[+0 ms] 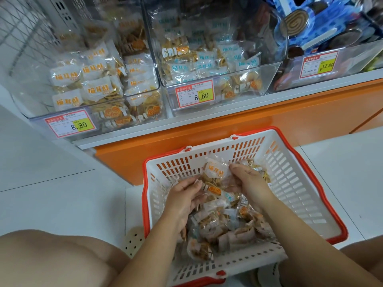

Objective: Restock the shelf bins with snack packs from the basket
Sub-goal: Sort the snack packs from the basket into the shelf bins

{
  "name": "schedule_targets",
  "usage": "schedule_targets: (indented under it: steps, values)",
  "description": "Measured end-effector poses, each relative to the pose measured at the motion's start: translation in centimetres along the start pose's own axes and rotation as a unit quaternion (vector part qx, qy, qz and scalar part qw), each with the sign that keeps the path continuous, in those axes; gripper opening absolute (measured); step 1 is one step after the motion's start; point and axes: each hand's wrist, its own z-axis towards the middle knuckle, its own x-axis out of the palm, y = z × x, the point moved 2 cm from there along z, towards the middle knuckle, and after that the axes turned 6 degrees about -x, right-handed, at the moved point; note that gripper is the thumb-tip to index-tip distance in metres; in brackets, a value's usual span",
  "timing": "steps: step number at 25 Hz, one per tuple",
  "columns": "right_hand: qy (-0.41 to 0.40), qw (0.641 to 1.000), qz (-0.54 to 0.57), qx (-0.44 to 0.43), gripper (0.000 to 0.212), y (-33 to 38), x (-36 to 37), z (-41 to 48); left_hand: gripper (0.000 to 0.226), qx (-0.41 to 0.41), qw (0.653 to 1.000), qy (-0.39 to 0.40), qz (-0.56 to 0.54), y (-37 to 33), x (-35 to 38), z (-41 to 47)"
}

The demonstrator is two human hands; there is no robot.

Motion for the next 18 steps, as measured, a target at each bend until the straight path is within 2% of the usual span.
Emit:
schedule_targets:
  steps: [4, 9, 13, 16, 18]
  values:
    - [0.049, 0.998, -0.013, -0.038, 0.018, 2.1, 0.6, -1.7, 0.028, 0.038, 0.996, 0.046, 0.070, -1.1, 0.1, -1.4]
    - [0.076, 0.985, -0.115, -0.100, 0.045, 5.5, 2.9, -4.1, 0.034, 0.111, 0.990, 0.043, 0.074, -3.1, -0.5, -4.2]
    - [0.086, 0.973, -0.149, -0.154, 0.047, 9.0, 5.2, -4.6, 0.033, 0.187, 0.977, 0.030, 0.094, -6.6, -1.1, -6.7]
    - [0.091, 0.960, -0.167, -0.205, 0.045, 13.5, 7.5, -4.9, 0.031, 0.269, 0.949, 0.020, 0.162, -11.0, -1.7, -9.3]
    - [0.085, 0.945, -0.186, -0.254, 0.043, 17.3, 9.2, -4.9, 0.029, 0.344, 0.903, -0.034, 0.257, -14.9, -2.7, -11.1]
